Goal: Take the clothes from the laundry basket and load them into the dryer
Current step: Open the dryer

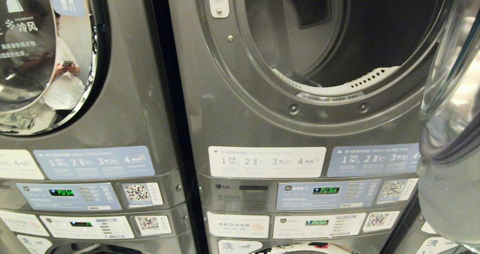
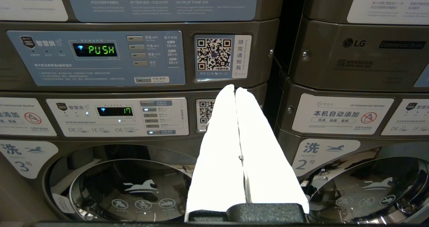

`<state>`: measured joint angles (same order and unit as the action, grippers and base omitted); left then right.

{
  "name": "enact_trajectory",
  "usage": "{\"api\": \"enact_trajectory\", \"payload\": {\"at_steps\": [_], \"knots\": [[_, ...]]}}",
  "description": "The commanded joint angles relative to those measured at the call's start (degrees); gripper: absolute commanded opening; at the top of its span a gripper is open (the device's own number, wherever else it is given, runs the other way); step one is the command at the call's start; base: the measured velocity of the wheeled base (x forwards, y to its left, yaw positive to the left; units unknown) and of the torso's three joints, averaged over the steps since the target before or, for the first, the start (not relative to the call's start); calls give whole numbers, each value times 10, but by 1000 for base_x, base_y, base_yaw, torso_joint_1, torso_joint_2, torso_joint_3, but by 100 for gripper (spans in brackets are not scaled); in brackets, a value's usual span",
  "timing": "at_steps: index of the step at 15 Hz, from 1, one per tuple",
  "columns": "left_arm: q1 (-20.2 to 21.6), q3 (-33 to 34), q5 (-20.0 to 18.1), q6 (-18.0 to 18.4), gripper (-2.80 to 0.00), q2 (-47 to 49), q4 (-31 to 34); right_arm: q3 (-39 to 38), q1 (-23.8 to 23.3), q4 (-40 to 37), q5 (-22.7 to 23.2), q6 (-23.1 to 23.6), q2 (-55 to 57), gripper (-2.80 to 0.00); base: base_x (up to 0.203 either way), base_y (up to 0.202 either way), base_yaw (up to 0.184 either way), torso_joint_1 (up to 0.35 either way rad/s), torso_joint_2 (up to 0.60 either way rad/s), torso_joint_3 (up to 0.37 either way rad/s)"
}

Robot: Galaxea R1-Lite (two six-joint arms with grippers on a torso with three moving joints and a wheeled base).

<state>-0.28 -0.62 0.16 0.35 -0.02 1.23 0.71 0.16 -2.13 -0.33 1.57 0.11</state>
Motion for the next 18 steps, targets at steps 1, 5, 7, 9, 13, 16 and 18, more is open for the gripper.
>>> {"api": "enact_trajectory", "payload": {"at_steps": [1,5,7,9,13,16,18], "knots": [[0,0,0,0,-280,-1,0,3,0,-3,0,-2,0,-280,0,0,0,0,0,0],[0,0,0,0,-280,-1,0,1,0,-1,0,-15,0,-280,0,0,0,0,0,0],[0,0,0,0,-280,-1,0,-2,0,9,0,-18,0,-280,0,0,0,0,0,0],[0,0,0,0,-280,-1,0,-4,0,16,-1,-18,0,-280,0,0,0,0,0,0],[0,0,0,0,-280,0,0,-7,0,20,-1,-9,0,-280,0,0,0,0,0,0],[0,1,0,0,-280,-1,-1,-7,0,22,0,-17,0,-280,0,0,0,0,0,0],[0,4,0,3,-280,0,-11,-7,0,21,-1,-24,0,-280,0,0,0,0,0,0]]}}
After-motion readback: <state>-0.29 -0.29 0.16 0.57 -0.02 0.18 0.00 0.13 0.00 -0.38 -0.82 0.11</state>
